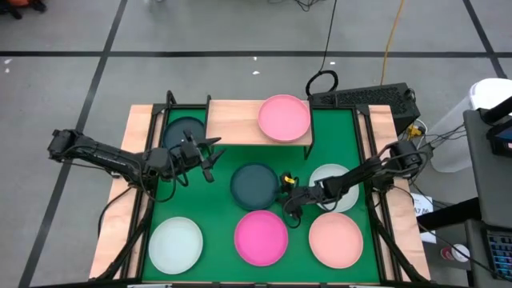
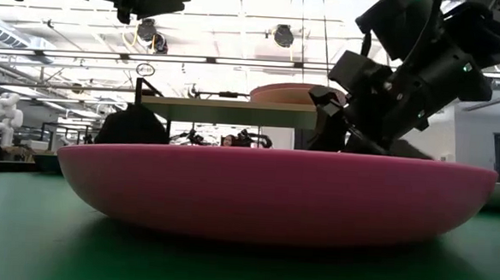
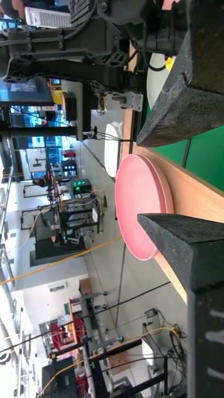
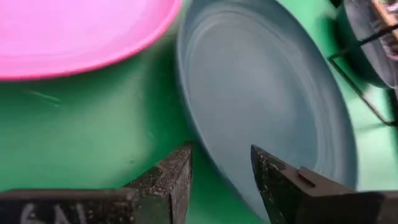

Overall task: Place and stack plates onto a shelf
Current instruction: Stack the right dark blue plate on top of the light pink on the shelf

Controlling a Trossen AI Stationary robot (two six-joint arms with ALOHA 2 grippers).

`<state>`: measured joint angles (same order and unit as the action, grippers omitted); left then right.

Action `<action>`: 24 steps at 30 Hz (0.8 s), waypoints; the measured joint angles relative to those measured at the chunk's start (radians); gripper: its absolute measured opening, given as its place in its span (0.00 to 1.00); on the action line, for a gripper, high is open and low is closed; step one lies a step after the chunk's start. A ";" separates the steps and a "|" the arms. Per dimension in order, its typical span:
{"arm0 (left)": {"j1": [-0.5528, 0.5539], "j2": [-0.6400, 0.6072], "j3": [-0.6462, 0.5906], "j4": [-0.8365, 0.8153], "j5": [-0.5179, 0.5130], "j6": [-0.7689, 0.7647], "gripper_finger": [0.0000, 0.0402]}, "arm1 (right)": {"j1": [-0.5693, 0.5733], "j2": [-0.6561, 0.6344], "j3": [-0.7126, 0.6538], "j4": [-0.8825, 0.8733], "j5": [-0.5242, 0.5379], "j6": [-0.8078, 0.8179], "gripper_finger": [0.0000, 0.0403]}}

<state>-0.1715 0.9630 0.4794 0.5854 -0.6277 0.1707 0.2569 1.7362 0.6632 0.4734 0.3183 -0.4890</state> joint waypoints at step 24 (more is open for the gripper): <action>0.000 0.000 0.000 -0.008 0.000 0.000 0.47 | 0.024 -0.149 0.000 0.018 -0.007 -0.081 0.01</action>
<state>-0.1719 0.9630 0.4797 0.5774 -0.6277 0.1707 0.2808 1.5876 0.6628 0.4915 0.3115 -0.5700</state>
